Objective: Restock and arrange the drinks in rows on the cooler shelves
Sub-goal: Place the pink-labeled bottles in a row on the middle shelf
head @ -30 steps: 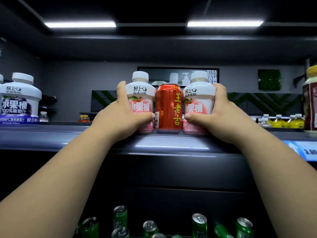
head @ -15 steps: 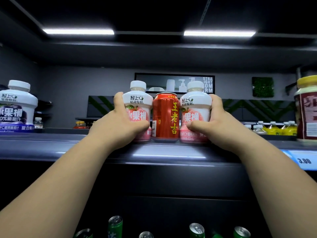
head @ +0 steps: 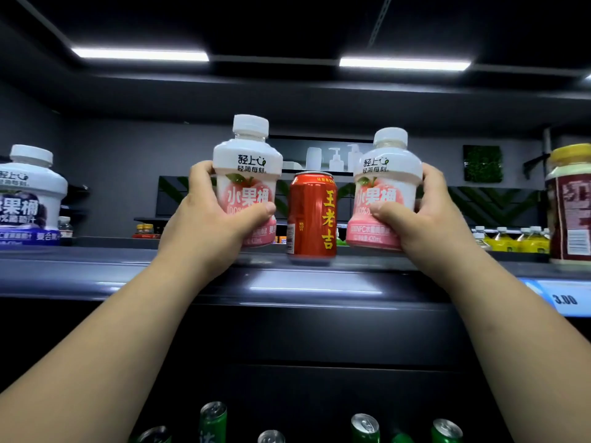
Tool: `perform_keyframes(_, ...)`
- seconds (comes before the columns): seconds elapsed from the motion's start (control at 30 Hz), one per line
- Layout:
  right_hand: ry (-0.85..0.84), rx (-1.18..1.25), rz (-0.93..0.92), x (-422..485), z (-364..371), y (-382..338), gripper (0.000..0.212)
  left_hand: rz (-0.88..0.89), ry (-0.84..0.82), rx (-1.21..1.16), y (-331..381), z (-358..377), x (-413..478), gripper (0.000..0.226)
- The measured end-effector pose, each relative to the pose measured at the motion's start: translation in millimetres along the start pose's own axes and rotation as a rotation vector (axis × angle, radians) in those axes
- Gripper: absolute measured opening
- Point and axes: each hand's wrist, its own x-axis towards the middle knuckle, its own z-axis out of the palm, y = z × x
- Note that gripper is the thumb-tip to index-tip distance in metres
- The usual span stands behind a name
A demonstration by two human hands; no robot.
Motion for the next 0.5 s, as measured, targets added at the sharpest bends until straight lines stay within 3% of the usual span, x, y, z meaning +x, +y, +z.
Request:
perform_keyframes(0.2,-0.038,-0.056,0.008,-2.6,2.2,-4.6,0.067,0.019,0.058,-0.106,1.4,-4.3,-6.4,0.075)
perform_keyframes(0.37,-0.025,-0.002,-0.049,-13.2,-9.6,-15.4,0.078,0.075,0.034,-0.116,16.9,-8.9,-18.3,0.073)
perform_keyframes(0.5,-0.058,0.036,-0.095,-32.7,-36.7,-24.9,0.078,0.036,-0.05,-0.26,36.1,-8.5,-38.9,0.074)
